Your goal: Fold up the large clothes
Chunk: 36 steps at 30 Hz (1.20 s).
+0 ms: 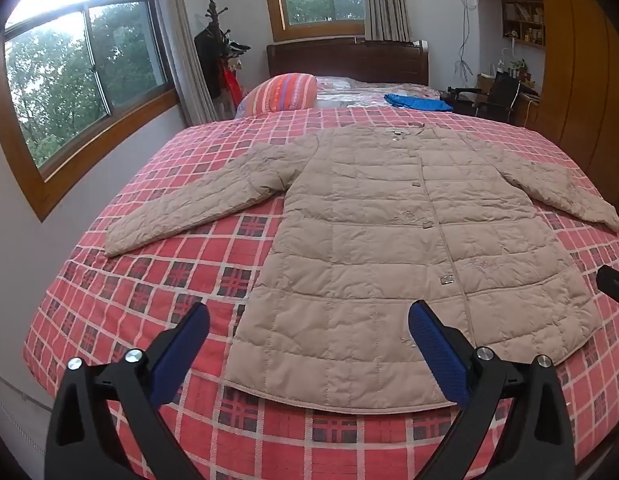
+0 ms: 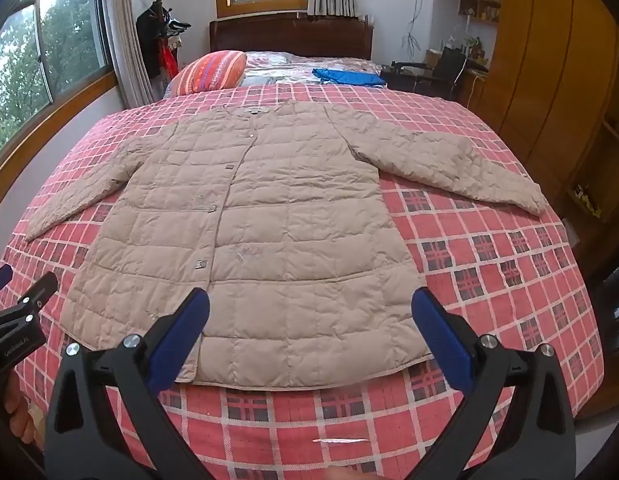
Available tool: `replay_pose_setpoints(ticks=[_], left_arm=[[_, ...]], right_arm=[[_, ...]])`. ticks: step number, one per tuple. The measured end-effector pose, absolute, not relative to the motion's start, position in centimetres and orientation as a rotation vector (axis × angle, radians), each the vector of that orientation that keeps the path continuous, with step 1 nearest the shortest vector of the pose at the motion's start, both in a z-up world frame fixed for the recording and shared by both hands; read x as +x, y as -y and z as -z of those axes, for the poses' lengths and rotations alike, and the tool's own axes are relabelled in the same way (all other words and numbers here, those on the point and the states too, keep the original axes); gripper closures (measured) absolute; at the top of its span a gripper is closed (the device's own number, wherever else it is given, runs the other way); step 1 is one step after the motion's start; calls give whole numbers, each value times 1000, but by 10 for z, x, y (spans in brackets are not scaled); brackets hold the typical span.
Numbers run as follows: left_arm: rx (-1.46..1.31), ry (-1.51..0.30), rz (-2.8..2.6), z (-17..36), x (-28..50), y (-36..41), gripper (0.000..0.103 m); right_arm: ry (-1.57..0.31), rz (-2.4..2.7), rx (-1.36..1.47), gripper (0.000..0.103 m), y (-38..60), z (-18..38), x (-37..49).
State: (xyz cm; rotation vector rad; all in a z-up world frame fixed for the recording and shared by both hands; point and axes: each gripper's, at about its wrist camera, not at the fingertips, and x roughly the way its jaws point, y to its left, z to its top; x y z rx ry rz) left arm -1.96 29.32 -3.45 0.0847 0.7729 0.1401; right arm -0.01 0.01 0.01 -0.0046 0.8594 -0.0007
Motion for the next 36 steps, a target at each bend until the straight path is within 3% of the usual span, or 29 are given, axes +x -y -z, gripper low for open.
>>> replay_pose_setpoints(ticks=[36], left_arm=[[74,-785,-140,40,-17,-295,4]], right_arm=[[-860,-2,-1,2,0,1,3]])
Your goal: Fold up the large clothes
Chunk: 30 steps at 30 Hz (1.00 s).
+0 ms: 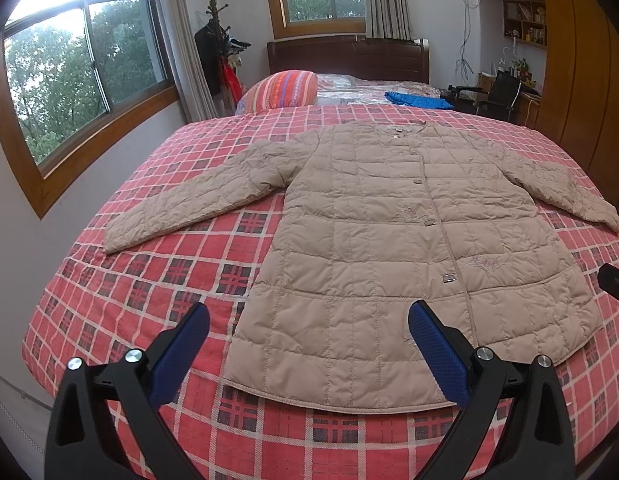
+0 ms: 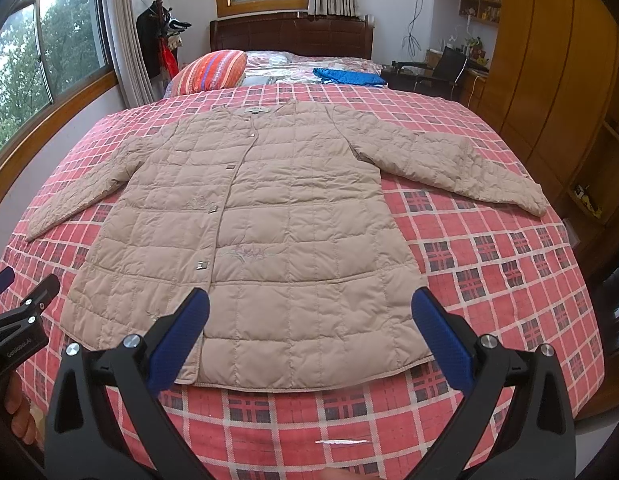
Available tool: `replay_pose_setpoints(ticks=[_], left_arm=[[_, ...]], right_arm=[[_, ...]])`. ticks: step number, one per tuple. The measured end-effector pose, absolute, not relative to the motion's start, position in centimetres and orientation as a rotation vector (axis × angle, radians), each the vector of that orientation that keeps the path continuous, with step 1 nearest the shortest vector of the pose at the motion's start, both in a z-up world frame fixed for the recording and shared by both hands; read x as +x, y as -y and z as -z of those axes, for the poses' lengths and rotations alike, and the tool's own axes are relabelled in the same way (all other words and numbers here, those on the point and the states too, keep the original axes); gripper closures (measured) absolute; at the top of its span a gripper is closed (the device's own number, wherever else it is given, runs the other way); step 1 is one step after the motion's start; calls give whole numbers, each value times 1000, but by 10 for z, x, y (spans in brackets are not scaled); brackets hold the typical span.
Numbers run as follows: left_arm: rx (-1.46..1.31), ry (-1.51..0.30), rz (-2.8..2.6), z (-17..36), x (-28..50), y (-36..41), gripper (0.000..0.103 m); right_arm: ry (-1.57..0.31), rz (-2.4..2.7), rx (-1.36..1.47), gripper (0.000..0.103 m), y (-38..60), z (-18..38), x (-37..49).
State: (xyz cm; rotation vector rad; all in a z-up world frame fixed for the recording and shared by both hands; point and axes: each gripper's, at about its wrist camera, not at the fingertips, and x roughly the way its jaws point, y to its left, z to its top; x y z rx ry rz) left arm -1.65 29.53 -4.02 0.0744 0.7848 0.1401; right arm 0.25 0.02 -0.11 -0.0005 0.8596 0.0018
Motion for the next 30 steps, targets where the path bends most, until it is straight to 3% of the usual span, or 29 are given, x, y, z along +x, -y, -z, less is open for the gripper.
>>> replay_pose_setpoints(ticks=[30], left_arm=[[69,-785,-144,41,-17,-298,4]], right_arm=[[-855,-1,-1,2,-2,1,3]])
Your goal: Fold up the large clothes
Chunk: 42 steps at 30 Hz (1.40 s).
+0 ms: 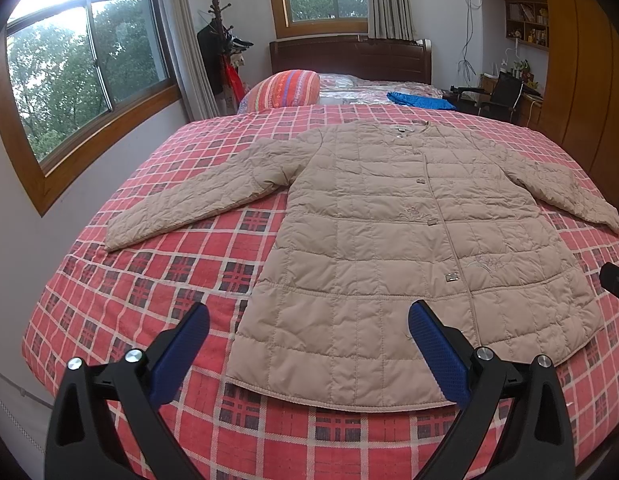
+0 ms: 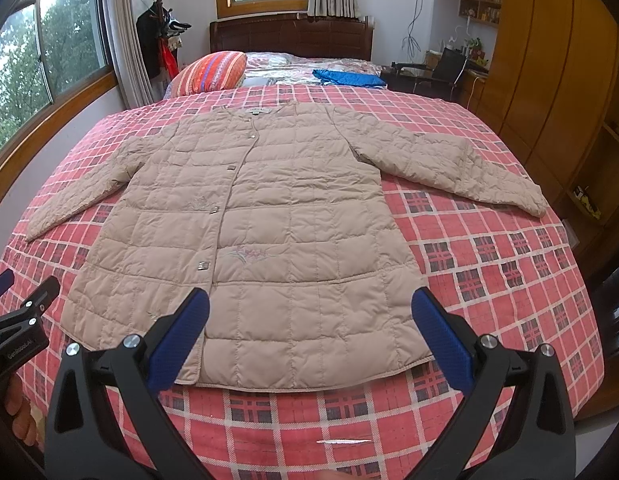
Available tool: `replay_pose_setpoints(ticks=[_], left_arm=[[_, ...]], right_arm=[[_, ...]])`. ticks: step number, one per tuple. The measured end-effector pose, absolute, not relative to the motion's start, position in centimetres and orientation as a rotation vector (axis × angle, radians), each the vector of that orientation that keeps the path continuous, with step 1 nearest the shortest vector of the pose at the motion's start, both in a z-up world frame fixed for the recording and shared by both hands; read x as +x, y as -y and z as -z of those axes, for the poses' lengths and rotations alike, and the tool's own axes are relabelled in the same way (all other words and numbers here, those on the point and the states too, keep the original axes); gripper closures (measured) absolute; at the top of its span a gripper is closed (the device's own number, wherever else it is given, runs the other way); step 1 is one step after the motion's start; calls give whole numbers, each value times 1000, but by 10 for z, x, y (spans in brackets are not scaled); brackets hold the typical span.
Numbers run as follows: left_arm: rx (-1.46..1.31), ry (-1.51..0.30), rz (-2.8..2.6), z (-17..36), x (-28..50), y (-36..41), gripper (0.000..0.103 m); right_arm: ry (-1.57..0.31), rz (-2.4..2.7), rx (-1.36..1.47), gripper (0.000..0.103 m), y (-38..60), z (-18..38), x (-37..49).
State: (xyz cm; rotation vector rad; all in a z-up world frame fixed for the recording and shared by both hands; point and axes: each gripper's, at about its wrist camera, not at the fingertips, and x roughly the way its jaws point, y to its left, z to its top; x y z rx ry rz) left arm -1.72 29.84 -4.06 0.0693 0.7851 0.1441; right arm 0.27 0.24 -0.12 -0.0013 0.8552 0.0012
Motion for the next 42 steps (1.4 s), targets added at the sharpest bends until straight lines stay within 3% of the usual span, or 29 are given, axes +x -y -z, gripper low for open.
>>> replay_pose_setpoints(ticks=[30,42], left_arm=[[72,-796,-150,42,-17,-300,4],[158,-787,-71,32,35,-258,4]], right_arm=[[-842,-21,5,3,-3,0,2],[-905,13,24,3,42,2,33]])
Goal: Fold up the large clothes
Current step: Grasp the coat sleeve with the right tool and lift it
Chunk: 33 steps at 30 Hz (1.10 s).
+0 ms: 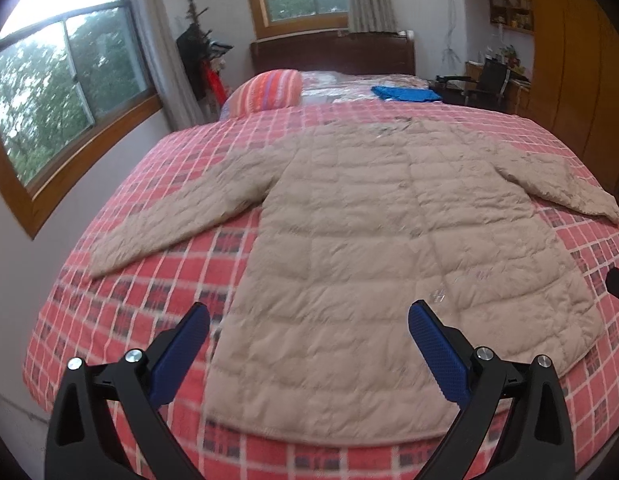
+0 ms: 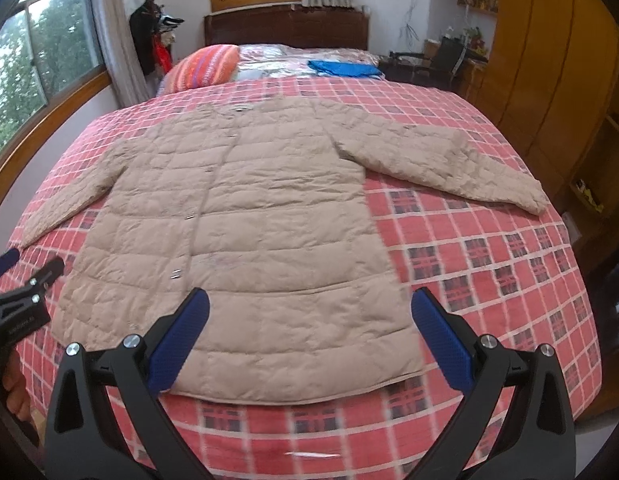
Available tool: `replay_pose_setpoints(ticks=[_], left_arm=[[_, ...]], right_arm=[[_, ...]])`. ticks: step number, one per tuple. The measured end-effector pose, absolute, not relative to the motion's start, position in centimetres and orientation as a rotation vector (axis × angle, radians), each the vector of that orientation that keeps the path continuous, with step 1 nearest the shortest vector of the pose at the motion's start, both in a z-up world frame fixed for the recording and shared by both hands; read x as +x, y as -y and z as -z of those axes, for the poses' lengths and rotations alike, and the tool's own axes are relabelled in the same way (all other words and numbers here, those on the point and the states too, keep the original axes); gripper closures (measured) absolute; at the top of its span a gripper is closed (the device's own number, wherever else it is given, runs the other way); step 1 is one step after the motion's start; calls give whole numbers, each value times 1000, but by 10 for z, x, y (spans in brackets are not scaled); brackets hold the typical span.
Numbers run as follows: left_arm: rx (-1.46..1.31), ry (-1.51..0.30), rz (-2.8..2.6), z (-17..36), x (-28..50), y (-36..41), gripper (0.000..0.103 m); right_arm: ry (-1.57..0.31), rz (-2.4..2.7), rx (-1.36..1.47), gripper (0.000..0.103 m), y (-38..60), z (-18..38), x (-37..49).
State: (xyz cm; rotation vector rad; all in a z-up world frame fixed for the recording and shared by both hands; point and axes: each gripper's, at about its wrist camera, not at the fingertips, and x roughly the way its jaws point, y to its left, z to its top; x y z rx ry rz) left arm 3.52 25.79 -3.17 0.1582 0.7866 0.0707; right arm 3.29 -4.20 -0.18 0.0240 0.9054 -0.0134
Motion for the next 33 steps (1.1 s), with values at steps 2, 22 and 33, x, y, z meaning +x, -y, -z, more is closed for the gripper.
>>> replay_pose_setpoints(ticks=[2,22,33], left_arm=[[184,-772,-40,26,52,-243,4],[148,-1053,374,69,281,-5,4],[29,-1288,478,117,342,33,20]], right_arm=[[-911,53,13,3,62,0,43],[-1085,473,343,3,370,60,184],[-1127,490,559,3,449,107,207]])
